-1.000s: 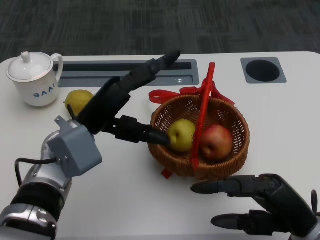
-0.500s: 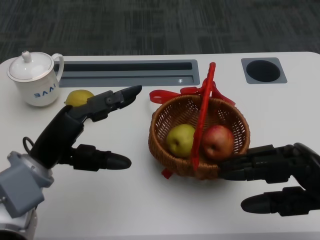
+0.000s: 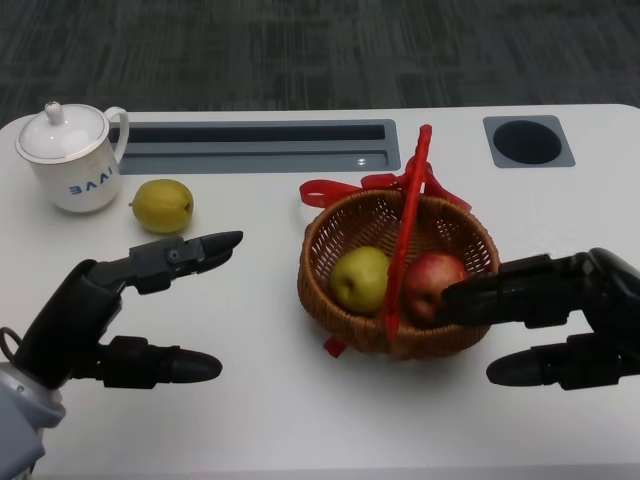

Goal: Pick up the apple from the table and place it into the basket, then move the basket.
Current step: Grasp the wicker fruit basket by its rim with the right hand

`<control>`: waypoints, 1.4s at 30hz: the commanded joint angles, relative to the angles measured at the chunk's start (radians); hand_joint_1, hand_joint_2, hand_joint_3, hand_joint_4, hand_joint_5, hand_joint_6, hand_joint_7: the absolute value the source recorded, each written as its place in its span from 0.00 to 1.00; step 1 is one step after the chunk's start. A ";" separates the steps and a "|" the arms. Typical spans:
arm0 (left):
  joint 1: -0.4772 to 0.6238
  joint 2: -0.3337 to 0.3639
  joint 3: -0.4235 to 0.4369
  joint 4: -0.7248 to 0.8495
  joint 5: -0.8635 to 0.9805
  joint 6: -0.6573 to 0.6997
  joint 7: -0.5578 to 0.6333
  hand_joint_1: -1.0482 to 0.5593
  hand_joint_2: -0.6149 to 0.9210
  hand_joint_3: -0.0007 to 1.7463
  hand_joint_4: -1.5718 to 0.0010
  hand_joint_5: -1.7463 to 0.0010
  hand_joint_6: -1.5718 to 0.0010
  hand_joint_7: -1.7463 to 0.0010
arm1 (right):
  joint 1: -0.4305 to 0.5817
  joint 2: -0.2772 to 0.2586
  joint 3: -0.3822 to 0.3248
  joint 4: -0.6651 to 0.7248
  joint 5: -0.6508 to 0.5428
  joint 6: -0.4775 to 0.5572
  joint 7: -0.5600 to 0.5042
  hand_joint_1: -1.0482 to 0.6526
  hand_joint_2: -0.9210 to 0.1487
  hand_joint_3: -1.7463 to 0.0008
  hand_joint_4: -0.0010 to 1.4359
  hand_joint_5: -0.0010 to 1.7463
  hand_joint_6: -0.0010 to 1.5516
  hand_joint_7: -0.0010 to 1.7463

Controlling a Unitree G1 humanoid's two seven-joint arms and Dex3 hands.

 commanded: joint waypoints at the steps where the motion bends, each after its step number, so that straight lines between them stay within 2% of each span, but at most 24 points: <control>1: 0.016 0.020 0.014 0.003 -0.015 -0.013 -0.012 0.27 0.90 0.00 0.57 0.98 0.60 0.98 | -0.057 -0.023 -0.007 0.074 -0.019 0.000 -0.012 0.37 0.00 1.00 0.51 0.00 0.43 0.00; 11: 0.024 0.011 0.016 -0.002 0.001 -0.035 0.005 0.26 0.90 0.00 0.54 0.98 0.57 0.99 | -0.226 -0.018 0.031 0.325 -0.118 0.010 -0.014 0.35 0.00 0.98 0.52 0.01 0.43 0.00; 19: 0.025 0.001 0.015 -0.016 0.023 -0.036 0.028 0.24 0.91 0.00 0.53 0.99 0.56 0.99 | -0.321 -0.014 0.083 0.474 -0.254 0.011 -0.065 0.32 0.00 0.98 0.55 0.01 0.46 0.01; 27: 0.022 -0.004 0.013 -0.016 0.030 -0.046 0.042 0.24 0.91 0.00 0.52 0.99 0.56 0.99 | -0.343 -0.015 0.174 0.545 -0.387 -0.035 -0.112 0.33 0.01 0.99 0.58 0.01 0.48 0.01; 34: 0.024 0.001 0.014 -0.024 0.047 -0.036 0.056 0.24 0.91 0.00 0.50 0.99 0.55 0.99 | -0.354 -0.026 0.227 0.564 -0.443 -0.007 -0.134 0.34 0.02 1.00 0.58 0.01 0.48 0.00; 42: 0.023 -0.011 0.012 -0.029 0.050 -0.042 0.062 0.25 0.91 0.00 0.49 0.99 0.55 1.00 | -0.432 -0.021 0.272 0.652 -0.487 0.051 -0.156 0.34 0.01 1.00 0.59 0.00 0.48 0.00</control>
